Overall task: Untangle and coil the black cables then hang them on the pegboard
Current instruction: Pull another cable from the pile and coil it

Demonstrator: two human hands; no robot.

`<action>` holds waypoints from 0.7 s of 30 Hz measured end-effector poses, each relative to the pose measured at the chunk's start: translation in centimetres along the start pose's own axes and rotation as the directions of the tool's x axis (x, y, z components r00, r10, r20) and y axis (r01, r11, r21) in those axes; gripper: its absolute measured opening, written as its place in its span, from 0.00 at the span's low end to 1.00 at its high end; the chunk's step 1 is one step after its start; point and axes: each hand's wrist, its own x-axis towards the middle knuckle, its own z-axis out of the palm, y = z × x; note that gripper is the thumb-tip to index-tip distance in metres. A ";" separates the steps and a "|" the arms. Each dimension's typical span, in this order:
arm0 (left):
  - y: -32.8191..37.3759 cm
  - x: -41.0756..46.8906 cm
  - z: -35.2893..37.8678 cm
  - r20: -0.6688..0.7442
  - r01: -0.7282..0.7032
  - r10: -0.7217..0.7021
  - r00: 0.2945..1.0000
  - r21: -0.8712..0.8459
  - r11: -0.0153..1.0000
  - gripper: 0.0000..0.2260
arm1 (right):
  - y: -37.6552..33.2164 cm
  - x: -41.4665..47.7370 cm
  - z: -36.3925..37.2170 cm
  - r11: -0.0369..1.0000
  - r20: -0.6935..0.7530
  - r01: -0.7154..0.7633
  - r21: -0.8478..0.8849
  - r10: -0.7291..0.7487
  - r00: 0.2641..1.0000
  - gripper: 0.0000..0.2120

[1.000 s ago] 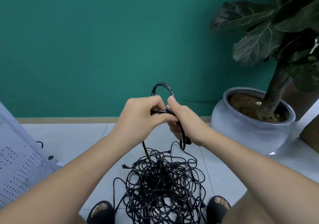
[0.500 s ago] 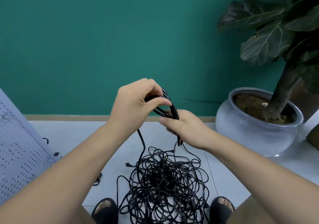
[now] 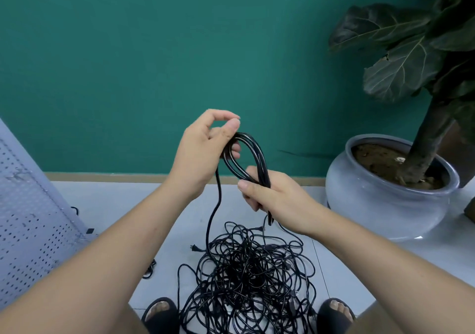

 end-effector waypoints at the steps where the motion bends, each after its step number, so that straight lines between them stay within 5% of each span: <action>1: -0.1 0.1 0.2 -0.019 0.050 -0.052 0.998 -0.066 0.997 0.08 | 0.1 0.0 0.3 1.000 -0.005 0.000 -0.009 0.000 1.000 0.15; 8: 0.3 0.7 1.5 0.001 0.360 -0.373 0.928 -0.262 0.895 0.14 | 0.1 0.4 2.5 1.000 -0.085 -0.004 -0.014 0.003 0.996 0.01; 12: 1.2 1.0 1.3 0.023 0.419 -0.433 0.901 -0.306 0.855 0.17 | -0.1 1.2 3.4 0.994 -0.147 -0.090 -0.056 0.081 0.986 0.07; 16: 2.0 1.0 1.4 0.062 0.457 -0.461 0.885 -0.296 0.839 0.20 | -0.6 1.9 3.6 0.986 -0.036 -0.162 -0.043 0.160 0.986 0.08; 21: 1.6 1.8 1.2 0.048 0.437 -0.452 0.891 -0.366 0.822 0.14 | -0.7 2.3 4.0 0.980 -0.077 -0.198 0.012 0.198 0.977 0.18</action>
